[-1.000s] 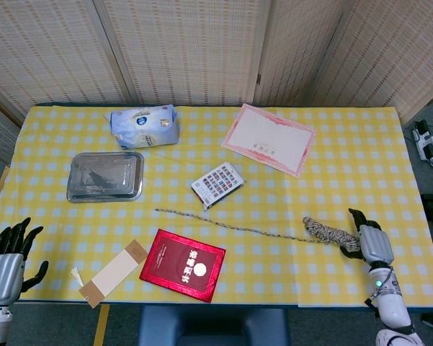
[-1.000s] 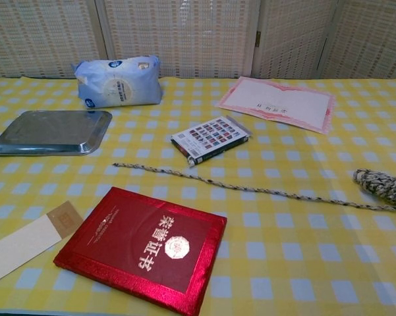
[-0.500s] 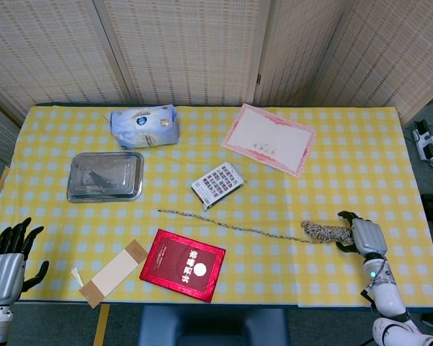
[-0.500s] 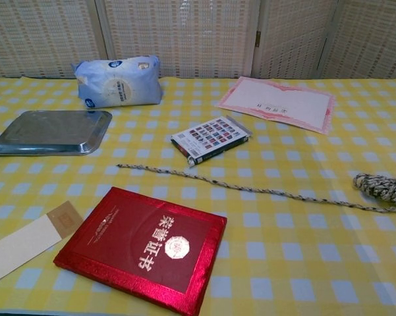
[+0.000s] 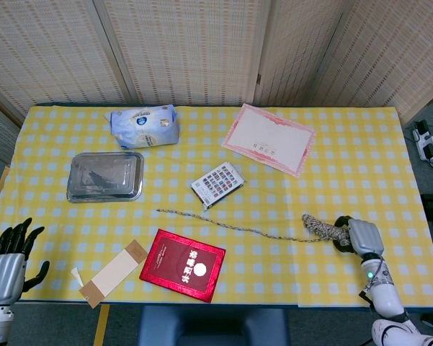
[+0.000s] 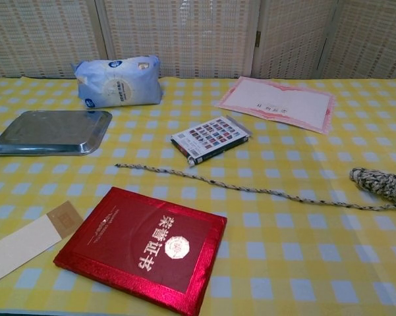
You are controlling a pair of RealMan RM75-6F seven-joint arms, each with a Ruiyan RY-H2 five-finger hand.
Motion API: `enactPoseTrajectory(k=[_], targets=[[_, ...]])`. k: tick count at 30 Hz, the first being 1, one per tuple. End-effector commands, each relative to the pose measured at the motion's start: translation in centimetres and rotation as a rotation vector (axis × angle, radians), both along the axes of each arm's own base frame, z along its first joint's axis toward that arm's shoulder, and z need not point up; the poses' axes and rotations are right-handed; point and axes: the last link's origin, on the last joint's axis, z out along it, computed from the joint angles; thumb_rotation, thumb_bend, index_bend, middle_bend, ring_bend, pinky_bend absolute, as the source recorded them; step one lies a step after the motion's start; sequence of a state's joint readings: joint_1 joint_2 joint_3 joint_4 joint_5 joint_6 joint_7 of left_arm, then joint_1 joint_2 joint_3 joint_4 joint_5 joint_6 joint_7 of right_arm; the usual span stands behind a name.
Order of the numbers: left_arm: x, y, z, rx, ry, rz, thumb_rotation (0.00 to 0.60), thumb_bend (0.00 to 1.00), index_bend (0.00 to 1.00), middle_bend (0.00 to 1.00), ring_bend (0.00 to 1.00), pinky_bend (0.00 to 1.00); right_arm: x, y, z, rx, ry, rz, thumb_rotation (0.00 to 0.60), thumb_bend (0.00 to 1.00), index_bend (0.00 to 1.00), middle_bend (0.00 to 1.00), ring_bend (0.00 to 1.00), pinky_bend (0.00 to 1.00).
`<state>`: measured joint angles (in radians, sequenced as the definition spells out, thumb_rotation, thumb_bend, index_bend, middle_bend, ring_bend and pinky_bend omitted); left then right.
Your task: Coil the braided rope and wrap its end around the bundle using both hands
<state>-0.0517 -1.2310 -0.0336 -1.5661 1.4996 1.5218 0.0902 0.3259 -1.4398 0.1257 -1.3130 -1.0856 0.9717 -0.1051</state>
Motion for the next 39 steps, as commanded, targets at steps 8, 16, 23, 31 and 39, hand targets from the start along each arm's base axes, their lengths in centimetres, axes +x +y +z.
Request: enactPoseTrajectory(k=[8,16,23,31,39], targets=[[1.0,1.7,0.2,-0.025,0.012,-0.065,0.6,0.4,0.2,0.05,0.0,0.0,1.7,-1.0,0.1,0.001,0.0,0.105,0.6,0.57,0.64,0.51,0.59,0.59],[3.9,4.7,-0.3,-0.072,-0.002,-0.21,0.6,0.4,0.29,0.19,0.15,0.05,4.2,-2.2,0.9,-0.004,-0.02,0.226,0.6,0.62,0.67,0.53,0.61,0.61],[7.1,8.4,-3.2,-0.205,0.04,-0.326,0.6,0.4,0.42,0.38,0.37,0.33,6.5,-3.4,1.7,-0.01,-0.023,0.285,0.6,0.62,0.67,0.53,0.61,0.61],[11.2,12.7,-7.7,-0.33,0.095,-0.396,0.6,0.4,0.44,0.58,0.54,0.67,8.3,-4.2,1.9,-0.007,-0.009,0.322,0.6,0.62,0.67,0.53,0.61,0.61],[14.8,17.0,-11.7,-0.377,0.134,-0.391,0.6,0.41,0.46,0.78,0.7,0.82,9.7,-4.7,1.7,0.003,0.01,0.342,0.6,0.62,0.68,0.53,0.61,0.61]])
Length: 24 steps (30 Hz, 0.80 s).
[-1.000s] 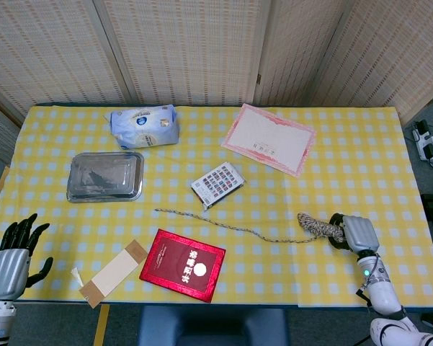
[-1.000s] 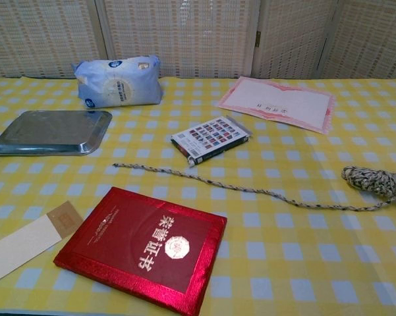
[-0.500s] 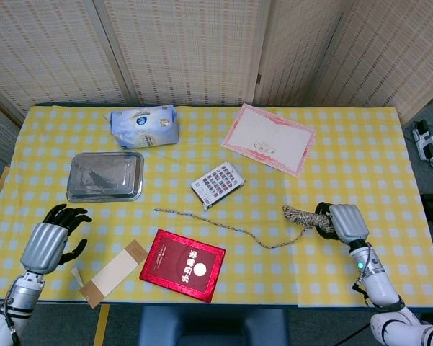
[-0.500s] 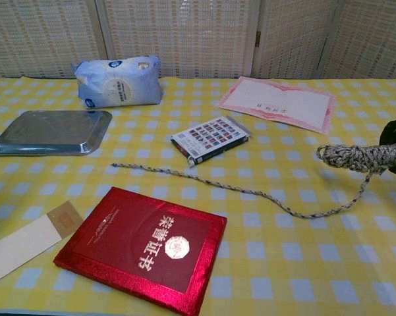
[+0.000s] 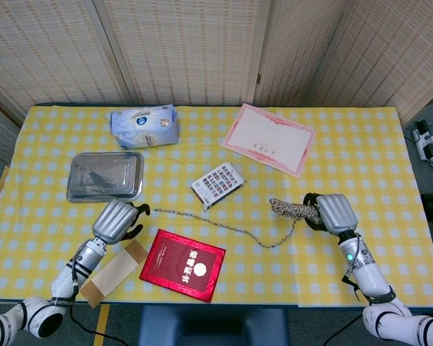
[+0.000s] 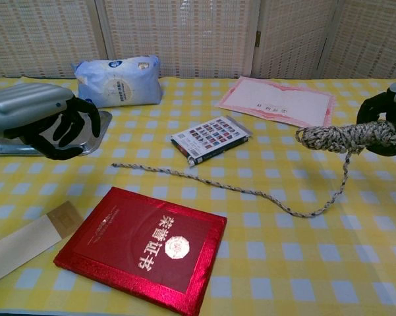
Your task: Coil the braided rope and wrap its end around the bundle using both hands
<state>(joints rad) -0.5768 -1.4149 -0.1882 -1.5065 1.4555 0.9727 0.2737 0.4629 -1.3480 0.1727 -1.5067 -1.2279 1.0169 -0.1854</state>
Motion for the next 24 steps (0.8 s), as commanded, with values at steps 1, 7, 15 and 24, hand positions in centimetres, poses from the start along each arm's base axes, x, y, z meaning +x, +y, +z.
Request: enactPoseTrajectory(k=[1,7,15,24], targets=[[1.5,1.9,-1.6,-0.002,0.018,0.005,0.6,0.41,0.46,0.79,0.71,0.82,0.4,-0.2,0.0,0.001,0.002,0.002,0.6,0.62,0.68,0.53,0.61,0.61],[2.9,3.9,-4.1,-0.029,0.052,0.034,0.6,0.42,0.46,0.85,0.76,0.85,0.7,-0.6,-0.2,0.007,0.012,0.003,0.6,0.62,0.68,0.53,0.61,0.61],[3.8,5.9,-7.2,-0.04,0.104,0.094,0.6,0.42,0.48,0.89,0.79,0.87,1.0,-0.9,-0.4,0.014,0.02,0.002,0.6,0.62,0.68,0.53,0.61,0.62],[3.7,6.4,-8.7,-0.053,0.13,0.139,0.6,0.43,0.5,0.89,0.79,0.87,0.7,-1.0,-0.6,0.016,0.016,-0.014,0.6,0.62,0.68,0.53,0.61,0.62]])
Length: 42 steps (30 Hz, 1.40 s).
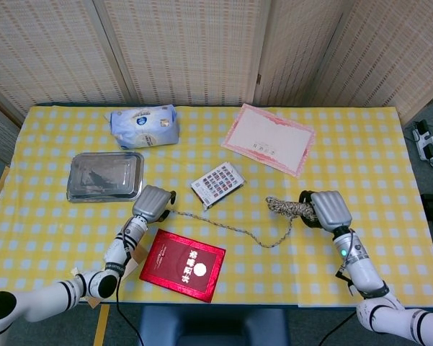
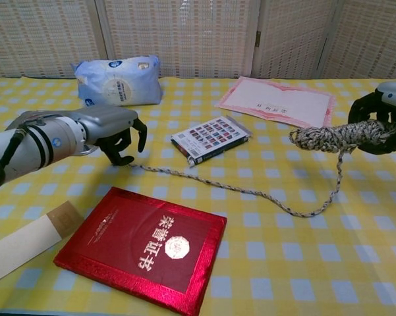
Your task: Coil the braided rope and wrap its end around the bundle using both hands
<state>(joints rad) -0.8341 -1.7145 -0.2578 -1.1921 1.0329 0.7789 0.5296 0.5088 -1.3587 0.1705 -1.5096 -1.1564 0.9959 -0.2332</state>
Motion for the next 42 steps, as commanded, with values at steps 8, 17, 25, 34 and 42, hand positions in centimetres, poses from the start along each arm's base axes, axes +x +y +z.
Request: enactPoseTrajectory(k=[8,17,25,34,42], targets=[[-0.3,-0.2,-1.0,-0.004,0.022,0.017,0.6,0.43,0.51,0.89,0.79,0.87,-0.3,0.0,-0.3,0.007,-0.003,-0.01,0.6,0.62,0.68,0.53,0.61,0.62],[-0.5,0.2,-1.8,0.0,0.052,0.045,0.6,0.43,0.53,0.89,0.8,0.87,-0.6,-0.1,-0.3,0.005,-0.004,-0.017,0.6,0.63,0.68,0.53,0.61,0.62],[-0.8,0.5,-2.2,0.004,0.06,0.067,0.6,0.43,0.55,0.9,0.8,0.87,-0.8,-0.1,-0.4,0.007,-0.002,-0.022,0.6,0.62,0.68,0.53,0.61,0.62],[-0.7,0.5,-2.2,0.018,0.048,0.07,0.6,0.44,0.57,0.9,0.8,0.87,-0.9,-0.1,-0.4,0.01,0.002,-0.025,0.6,0.63,0.68,0.53,0.61,0.62],[-0.7,0.5,-2.4,0.012,0.041,0.076,0.6,0.49,0.61,0.9,0.8,0.87,-0.9,0.0,-0.5,0.012,0.002,-0.028,0.6,0.62,0.68,0.53,0.61,0.62]])
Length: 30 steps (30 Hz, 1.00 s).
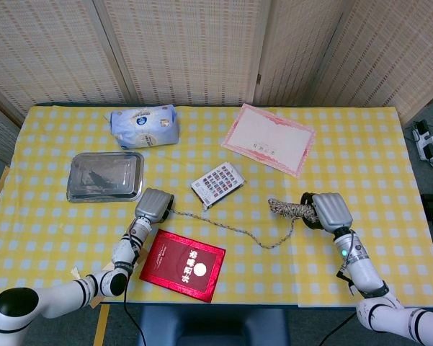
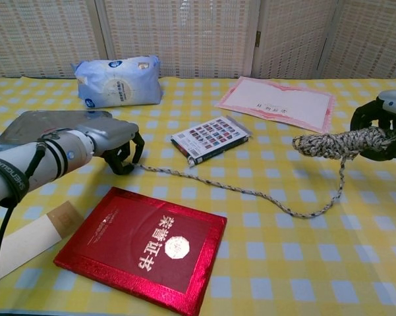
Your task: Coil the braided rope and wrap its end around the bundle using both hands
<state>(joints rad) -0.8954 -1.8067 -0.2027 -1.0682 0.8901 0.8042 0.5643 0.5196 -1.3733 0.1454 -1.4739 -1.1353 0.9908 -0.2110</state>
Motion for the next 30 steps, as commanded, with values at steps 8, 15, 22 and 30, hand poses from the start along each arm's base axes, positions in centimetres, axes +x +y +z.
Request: enactPoseTrajectory(k=[8,15,22,30], targets=[[-0.3,-0.1,0.8,0.007,-0.068,0.021,0.6,0.56,0.66,0.91,0.81,0.87,-0.1,0.1,0.4,-0.017,-0.029,-0.007,0.6,0.62,0.69,0.53,0.62,0.62],[-0.1,-0.6,5.0,0.042,-0.262,0.022,0.6,0.57,0.67,0.92,0.81,0.87,0.7,0.0,0.9,-0.034,-0.134,0.006,0.6,0.62,0.69,0.54,0.62,0.62],[0.6,-1.8,9.5,0.032,-0.397,0.007,0.6,0.57,0.67,0.92,0.81,0.87,3.7,-0.5,0.0,-0.003,-0.315,0.084,0.6,0.65,0.71,0.55,0.64,0.64],[1.3,-2.7,11.3,-0.005,-0.411,0.001,0.6,0.57,0.67,0.92,0.81,0.87,7.6,-0.7,-1.1,0.111,-0.533,0.183,0.6,0.68,0.74,0.57,0.66,0.65]])
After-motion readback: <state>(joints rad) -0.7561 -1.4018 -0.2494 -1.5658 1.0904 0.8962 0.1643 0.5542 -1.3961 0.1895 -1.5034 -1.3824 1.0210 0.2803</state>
